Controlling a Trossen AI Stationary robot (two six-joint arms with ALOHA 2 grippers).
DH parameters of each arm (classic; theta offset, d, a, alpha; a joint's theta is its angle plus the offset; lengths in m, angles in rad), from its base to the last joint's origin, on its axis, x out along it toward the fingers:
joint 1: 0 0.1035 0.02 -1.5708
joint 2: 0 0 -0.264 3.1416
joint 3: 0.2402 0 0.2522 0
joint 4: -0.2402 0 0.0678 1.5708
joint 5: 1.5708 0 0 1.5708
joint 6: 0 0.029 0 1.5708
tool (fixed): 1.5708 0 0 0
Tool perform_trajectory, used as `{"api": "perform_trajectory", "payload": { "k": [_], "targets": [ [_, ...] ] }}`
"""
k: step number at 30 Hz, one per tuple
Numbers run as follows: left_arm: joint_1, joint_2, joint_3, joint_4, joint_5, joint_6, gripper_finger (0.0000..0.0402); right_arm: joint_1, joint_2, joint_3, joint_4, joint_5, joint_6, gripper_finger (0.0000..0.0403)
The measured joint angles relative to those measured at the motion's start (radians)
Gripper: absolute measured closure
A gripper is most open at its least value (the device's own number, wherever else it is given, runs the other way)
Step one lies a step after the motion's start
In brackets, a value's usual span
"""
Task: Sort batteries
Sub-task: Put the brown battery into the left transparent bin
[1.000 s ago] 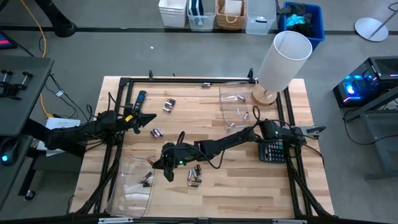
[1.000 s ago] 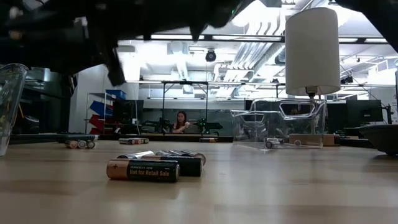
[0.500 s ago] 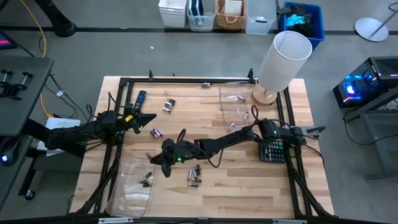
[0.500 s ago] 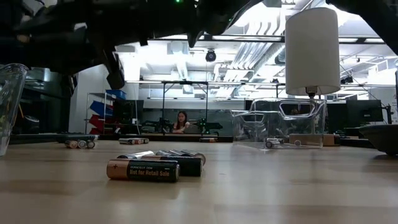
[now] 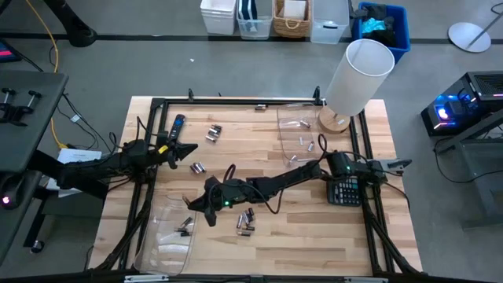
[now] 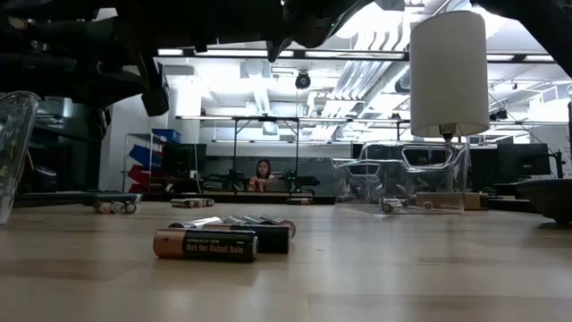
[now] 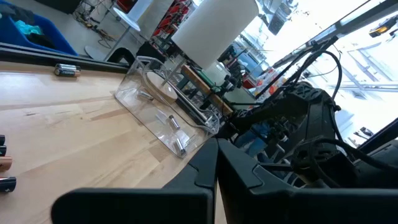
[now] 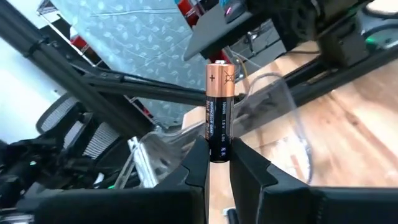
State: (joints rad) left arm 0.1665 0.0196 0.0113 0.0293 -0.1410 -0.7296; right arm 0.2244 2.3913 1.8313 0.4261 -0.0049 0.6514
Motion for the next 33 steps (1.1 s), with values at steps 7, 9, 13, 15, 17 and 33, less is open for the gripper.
{"api": "perform_trajectory", "payload": {
  "k": [7,9,13,15,17,33],
  "targets": [
    [0.0,0.0,0.0,0.0,0.0,0.0,0.0402,0.018,0.0,0.0,-0.008,-0.032,0.055,0.0292],
    [0.0,0.0,0.0,0.0,0.0,0.0,0.0401,0.019,0.0,0.0,-0.011,-0.048,0.051,0.0261],
    [0.0,0.0,0.0,0.0,0.0,0.0,0.0401,0.013,0.0,0.038,-0.067,-0.058,0.066,0.0208],
    [0.0,0.0,0.0,0.0,0.0,0.0,0.0401,0.005,-0.003,0.067,-0.114,-0.066,0.044,0.019],
    [0.0,0.0,0.0,0.0,0.0,0.0,0.0401,-0.007,-0.005,0.095,-0.134,-0.117,0.007,0.0182],
    [0.0,0.0,0.0,0.0,0.0,0.0,0.0402,-0.046,-0.011,0.36,-0.902,-0.144,-0.161,0.0178]
  ]
}}
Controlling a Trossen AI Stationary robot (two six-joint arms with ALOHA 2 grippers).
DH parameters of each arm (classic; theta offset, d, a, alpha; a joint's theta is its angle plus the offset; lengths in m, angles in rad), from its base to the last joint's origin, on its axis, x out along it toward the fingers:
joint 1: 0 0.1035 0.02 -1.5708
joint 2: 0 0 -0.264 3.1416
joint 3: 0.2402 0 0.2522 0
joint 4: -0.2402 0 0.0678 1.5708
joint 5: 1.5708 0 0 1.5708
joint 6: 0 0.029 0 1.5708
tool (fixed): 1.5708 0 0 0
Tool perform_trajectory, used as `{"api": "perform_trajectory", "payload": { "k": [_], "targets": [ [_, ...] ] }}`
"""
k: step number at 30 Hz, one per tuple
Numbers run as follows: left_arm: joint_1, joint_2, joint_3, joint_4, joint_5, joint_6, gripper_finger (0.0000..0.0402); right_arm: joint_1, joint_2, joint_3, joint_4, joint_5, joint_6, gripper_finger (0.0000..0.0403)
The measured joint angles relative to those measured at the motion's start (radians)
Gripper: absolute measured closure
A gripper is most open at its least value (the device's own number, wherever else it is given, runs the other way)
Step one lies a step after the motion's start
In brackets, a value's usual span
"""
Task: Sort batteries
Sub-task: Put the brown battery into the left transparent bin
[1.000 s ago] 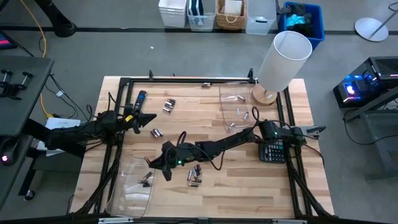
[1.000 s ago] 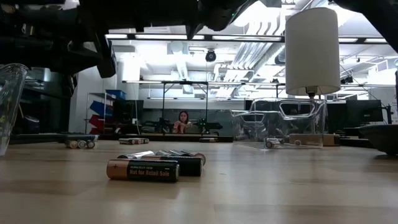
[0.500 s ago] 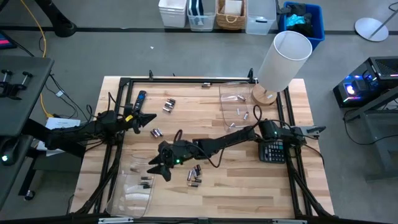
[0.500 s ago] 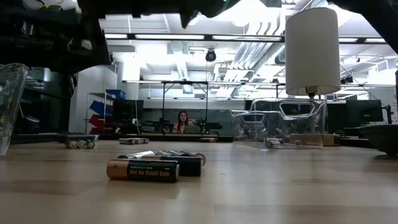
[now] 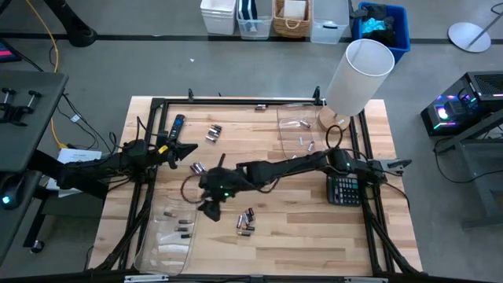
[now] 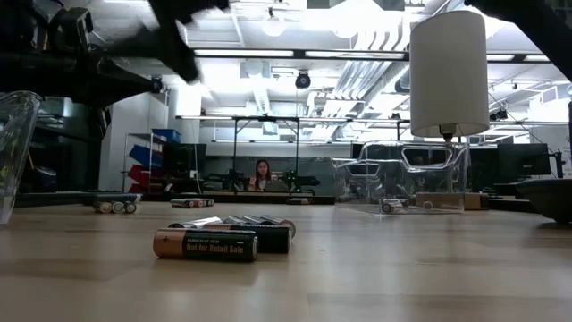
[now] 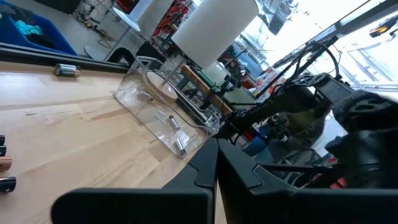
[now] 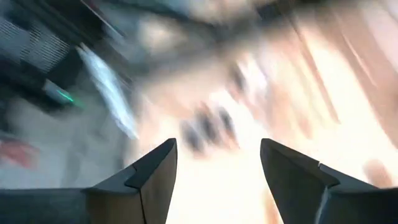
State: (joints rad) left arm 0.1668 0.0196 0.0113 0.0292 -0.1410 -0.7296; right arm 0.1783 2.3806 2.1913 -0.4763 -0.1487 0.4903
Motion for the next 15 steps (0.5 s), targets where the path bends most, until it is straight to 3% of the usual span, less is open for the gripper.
{"api": "perform_trajectory", "payload": {
  "k": [6,15],
  "targets": [
    [0.0,0.0,0.0,0.0,0.0,0.0,0.0401,0.047,-0.001,0.0,-0.601,0.071,0.017,0.0188],
    [0.0,0.0,0.0,0.0,0.0,0.0,0.0401,0.11,-0.052,-0.017,-0.835,0.096,0.061,0.0192]
  ]
}}
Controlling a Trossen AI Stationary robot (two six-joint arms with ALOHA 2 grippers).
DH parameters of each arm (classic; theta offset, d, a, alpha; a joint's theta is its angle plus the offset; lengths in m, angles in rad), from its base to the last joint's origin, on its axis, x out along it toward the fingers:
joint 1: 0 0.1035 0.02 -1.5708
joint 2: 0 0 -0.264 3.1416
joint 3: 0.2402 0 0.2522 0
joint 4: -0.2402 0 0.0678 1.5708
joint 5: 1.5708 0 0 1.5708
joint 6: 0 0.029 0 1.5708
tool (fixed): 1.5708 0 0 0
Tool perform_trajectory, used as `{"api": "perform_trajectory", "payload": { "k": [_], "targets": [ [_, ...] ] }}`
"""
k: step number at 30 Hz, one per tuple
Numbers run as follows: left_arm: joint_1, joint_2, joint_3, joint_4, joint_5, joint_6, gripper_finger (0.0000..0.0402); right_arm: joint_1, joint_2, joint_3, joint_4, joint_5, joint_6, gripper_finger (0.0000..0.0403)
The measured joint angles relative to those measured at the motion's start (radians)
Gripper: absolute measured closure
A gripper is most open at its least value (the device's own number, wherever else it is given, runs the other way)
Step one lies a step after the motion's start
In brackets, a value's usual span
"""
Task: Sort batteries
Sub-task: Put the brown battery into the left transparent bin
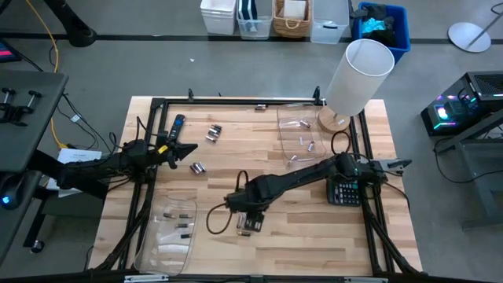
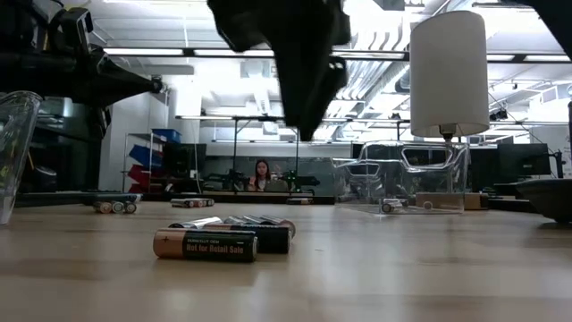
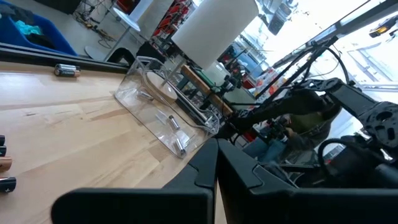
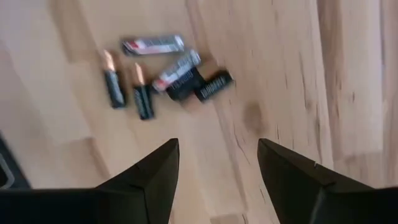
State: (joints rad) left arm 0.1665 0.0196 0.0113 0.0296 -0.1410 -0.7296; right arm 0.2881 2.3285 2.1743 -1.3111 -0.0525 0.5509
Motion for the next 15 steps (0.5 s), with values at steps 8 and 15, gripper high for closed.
{"api": "perform_trajectory", "payload": {
  "k": [8,15],
  "targets": [
    [0.0,0.0,0.0,0.0,0.0,0.0,0.0401,-0.009,-0.098,-0.106,0.013,-0.019,0.042,0.0192],
    [0.0,0.0,0.0,0.0,0.0,0.0,0.0401,-0.072,-0.291,-0.197,-0.045,0.09,0.078,0.0192]
  ]
}}
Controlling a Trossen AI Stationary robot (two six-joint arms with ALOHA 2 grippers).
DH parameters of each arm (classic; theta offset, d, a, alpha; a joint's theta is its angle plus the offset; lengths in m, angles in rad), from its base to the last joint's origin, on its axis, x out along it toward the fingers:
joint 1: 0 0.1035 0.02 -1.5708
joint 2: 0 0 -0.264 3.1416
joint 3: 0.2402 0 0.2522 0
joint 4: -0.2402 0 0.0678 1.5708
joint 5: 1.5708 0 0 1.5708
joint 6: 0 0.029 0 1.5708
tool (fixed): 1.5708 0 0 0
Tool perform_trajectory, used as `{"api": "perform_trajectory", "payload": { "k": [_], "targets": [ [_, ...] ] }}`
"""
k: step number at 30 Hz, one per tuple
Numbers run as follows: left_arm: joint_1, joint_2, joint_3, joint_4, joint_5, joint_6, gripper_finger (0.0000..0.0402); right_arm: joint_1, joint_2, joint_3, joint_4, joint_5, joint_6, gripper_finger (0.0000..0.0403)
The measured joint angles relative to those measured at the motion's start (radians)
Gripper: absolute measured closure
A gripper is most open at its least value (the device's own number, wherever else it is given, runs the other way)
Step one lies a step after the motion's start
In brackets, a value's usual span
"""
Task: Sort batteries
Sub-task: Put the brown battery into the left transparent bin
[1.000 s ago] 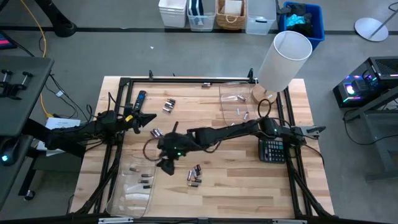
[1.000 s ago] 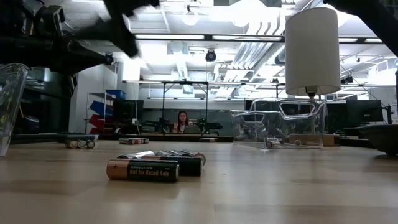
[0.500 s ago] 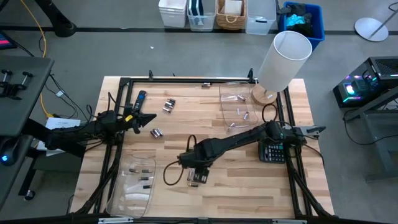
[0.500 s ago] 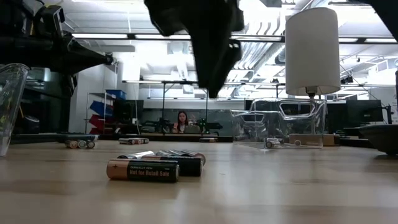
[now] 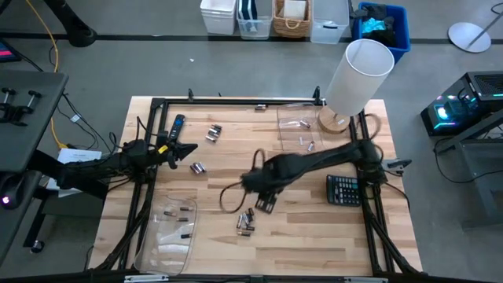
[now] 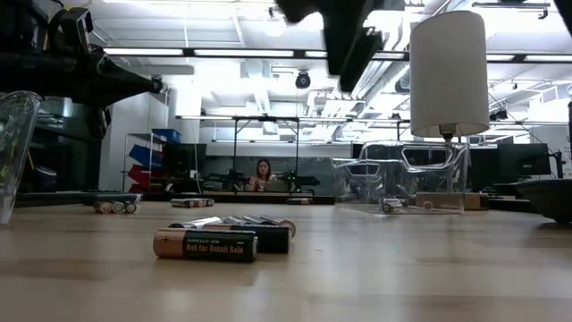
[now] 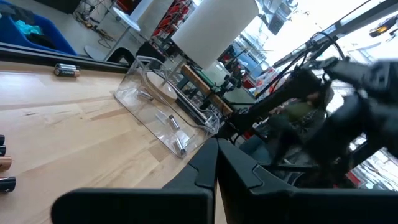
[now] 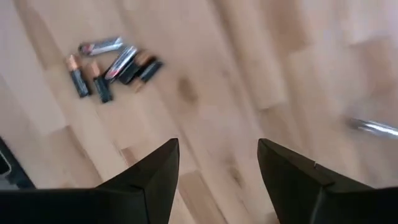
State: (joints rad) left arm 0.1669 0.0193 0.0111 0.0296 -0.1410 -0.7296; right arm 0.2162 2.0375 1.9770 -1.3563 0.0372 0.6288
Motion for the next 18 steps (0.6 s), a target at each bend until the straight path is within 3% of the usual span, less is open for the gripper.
{"api": "perform_trajectory", "payload": {
  "k": [11,15,18],
  "targets": [
    [0.0,0.0,0.0,0.0,0.0,0.0,0.0401,-0.136,-0.461,-0.333,0.054,0.305,0.214,0.0192],
    [0.0,0.0,0.0,0.0,0.0,0.0,0.0401,-0.275,-0.586,-0.506,0.18,0.37,0.32,0.0192],
    [0.0,0.0,0.0,0.0,0.0,0.0,0.0401,-0.399,-0.621,-0.632,0.286,0.371,0.311,0.0192]
  ]
}}
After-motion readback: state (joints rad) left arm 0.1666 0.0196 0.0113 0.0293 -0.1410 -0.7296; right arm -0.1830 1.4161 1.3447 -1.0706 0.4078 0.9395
